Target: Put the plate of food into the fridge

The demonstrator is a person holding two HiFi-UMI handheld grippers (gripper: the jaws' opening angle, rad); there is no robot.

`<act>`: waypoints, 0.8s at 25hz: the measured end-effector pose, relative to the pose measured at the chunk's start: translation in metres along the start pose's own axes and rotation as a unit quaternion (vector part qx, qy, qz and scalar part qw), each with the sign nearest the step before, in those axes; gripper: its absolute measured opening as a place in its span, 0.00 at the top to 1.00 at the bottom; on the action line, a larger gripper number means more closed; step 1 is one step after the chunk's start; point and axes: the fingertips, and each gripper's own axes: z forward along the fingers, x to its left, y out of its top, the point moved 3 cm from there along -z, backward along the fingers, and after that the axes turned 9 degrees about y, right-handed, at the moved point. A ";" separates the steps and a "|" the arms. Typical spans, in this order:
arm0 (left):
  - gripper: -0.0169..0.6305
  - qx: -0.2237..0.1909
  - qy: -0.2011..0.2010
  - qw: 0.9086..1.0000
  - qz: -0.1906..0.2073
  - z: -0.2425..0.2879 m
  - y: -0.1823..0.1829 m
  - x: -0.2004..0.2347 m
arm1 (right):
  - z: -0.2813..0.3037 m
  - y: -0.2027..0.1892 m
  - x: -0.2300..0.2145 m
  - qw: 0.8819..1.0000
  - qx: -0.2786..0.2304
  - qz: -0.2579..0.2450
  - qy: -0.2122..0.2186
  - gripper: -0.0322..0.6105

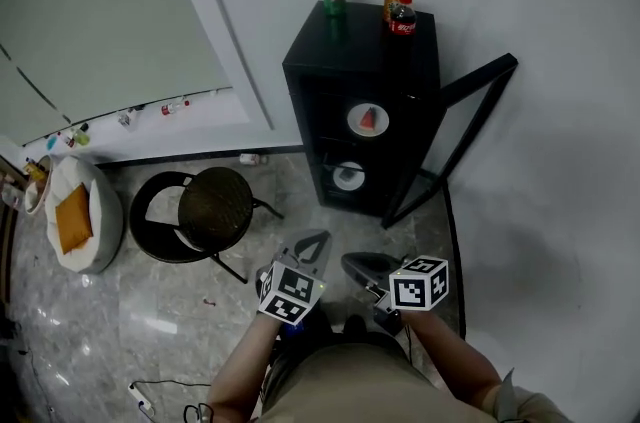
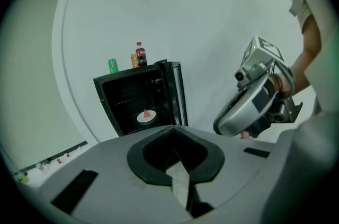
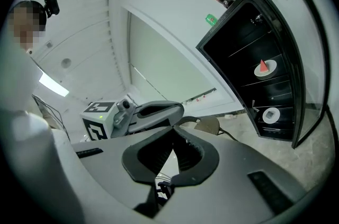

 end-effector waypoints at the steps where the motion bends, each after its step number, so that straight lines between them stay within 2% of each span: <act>1: 0.96 0.002 0.002 1.000 0.000 -0.002 -0.001 -0.001 | 0.000 0.000 0.000 1.000 0.000 0.001 0.002 0.92; 12: 0.96 -0.007 -0.002 1.000 0.001 -0.008 0.000 0.002 | 0.006 0.005 0.003 1.000 0.008 -0.014 -0.002 0.92; 20: 0.96 -0.013 -0.003 1.000 -0.011 -0.020 -0.019 0.021 | 0.034 -0.002 0.007 1.000 0.024 -0.016 -0.011 0.92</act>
